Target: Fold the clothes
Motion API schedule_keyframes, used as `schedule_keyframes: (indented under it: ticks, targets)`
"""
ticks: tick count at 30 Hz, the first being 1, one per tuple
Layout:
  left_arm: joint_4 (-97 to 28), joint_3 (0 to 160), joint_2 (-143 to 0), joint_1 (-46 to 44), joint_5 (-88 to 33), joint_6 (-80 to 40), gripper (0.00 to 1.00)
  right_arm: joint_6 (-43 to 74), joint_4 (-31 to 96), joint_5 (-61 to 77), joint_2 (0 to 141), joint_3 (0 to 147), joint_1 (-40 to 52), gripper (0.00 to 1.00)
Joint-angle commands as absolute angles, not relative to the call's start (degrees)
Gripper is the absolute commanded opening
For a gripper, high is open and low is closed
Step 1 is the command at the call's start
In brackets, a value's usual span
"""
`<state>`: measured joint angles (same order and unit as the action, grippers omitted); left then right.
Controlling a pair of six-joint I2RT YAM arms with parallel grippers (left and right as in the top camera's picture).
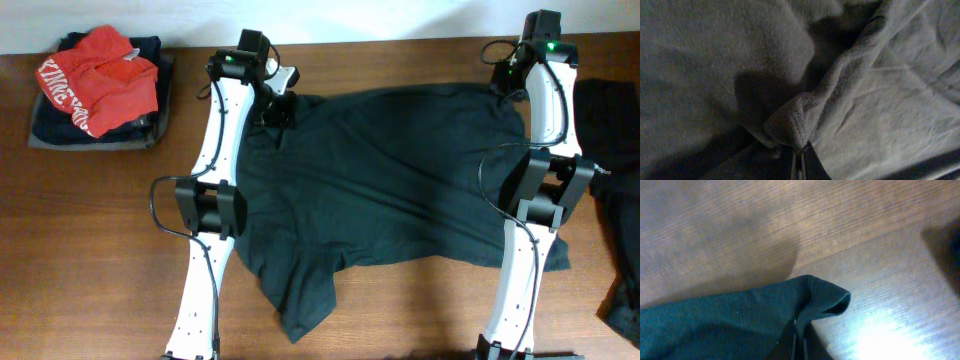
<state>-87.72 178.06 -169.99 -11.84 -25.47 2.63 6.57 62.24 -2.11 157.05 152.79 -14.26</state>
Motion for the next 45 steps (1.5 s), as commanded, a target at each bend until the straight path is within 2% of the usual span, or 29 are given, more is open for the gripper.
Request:
schedule_keyframes:
  ticks: [1,6,17,34,36,38,45]
  targets:
    - [-90.37,178.25,-165.21,-11.55,-21.37,4.36,0.01,8.56,64.55,-4.51,152.55,154.1,-14.31,0.04]
    - [-92.71,178.28,-164.83,-11.38,-16.01,3.46,0.01,11.68,68.64,-11.0,150.32,154.1,-14.31,0.04]
    - [-93.17,178.34,-163.06,-11.07,-16.01,3.51,0.01,11.66,71.29,-11.03,143.9,154.1,-14.37,0.04]
    - [-96.73,178.32,-159.04,-9.67,-14.31,0.62,0.01,12.56,84.29,-11.03,143.61,154.08,-14.37,0.06]
    - [-96.73,178.32,-158.6,-9.74,-14.31,0.16,0.0,12.58,85.21,-10.98,143.61,154.08,-14.37,0.11]
    - [-96.75,178.23,-158.39,-9.72,-14.31,-0.82,0.01,12.62,86.26,-10.74,143.61,154.08,-14.37,0.12]
    - [-96.75,166.82,-153.58,-9.72,-14.26,-1.96,0.01,12.97,90.74,-8.16,143.61,154.08,-14.37,0.11]
